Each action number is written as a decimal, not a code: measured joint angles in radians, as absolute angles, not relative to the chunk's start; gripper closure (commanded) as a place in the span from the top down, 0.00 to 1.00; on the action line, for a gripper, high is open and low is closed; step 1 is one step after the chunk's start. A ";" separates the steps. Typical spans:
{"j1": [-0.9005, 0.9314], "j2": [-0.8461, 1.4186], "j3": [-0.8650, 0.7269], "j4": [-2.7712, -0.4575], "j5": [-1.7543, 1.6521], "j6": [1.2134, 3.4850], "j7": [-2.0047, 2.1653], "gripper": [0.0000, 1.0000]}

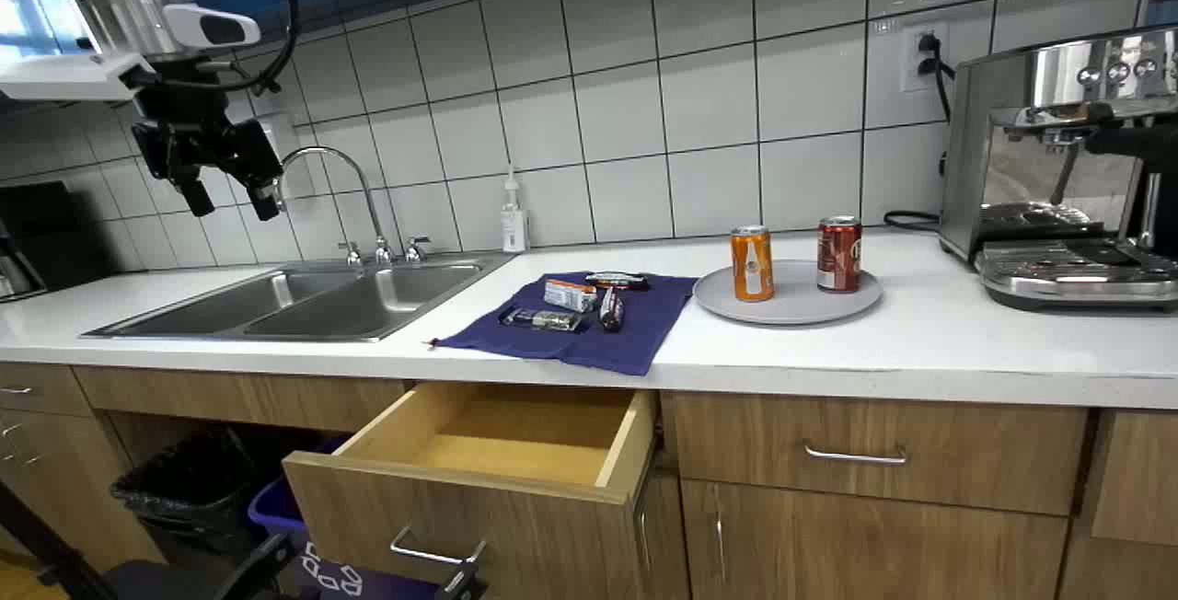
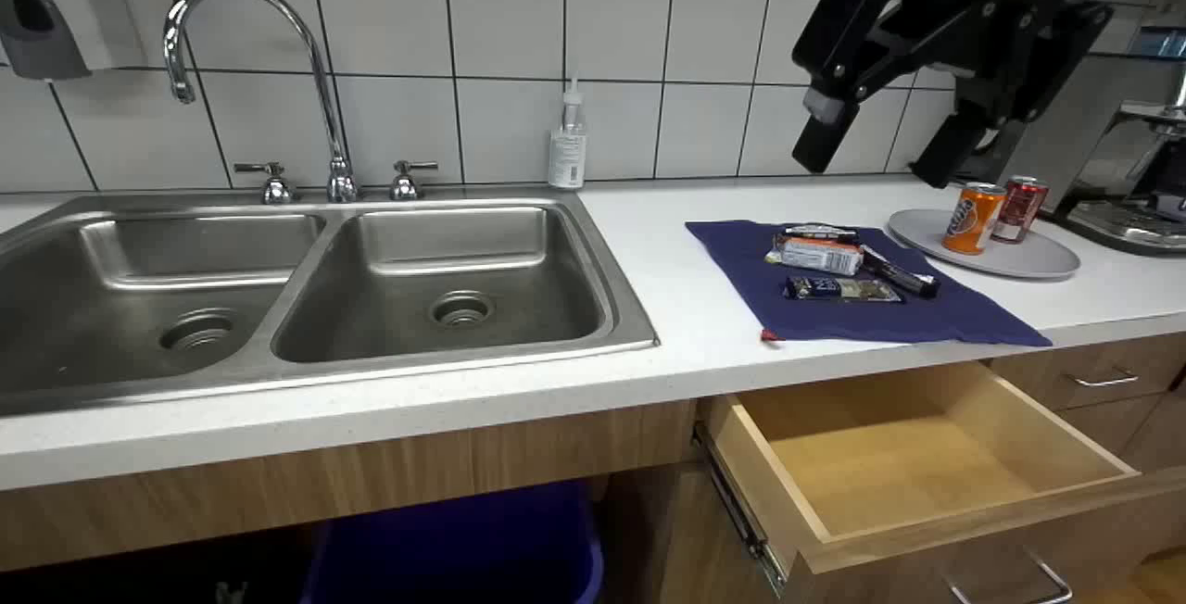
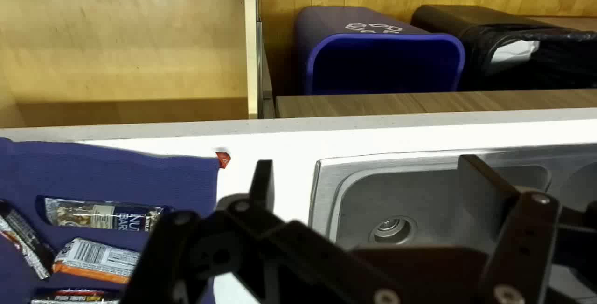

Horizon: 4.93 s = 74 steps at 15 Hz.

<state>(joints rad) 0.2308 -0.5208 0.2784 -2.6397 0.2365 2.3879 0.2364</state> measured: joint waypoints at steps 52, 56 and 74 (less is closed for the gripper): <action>0.091 -0.052 0.078 -2.342 0.006 2.585 0.052 1.00; 0.088 0.000 0.052 -2.295 0.014 2.585 -0.068 1.00; 0.017 0.213 0.027 -2.101 0.015 2.583 -0.195 1.00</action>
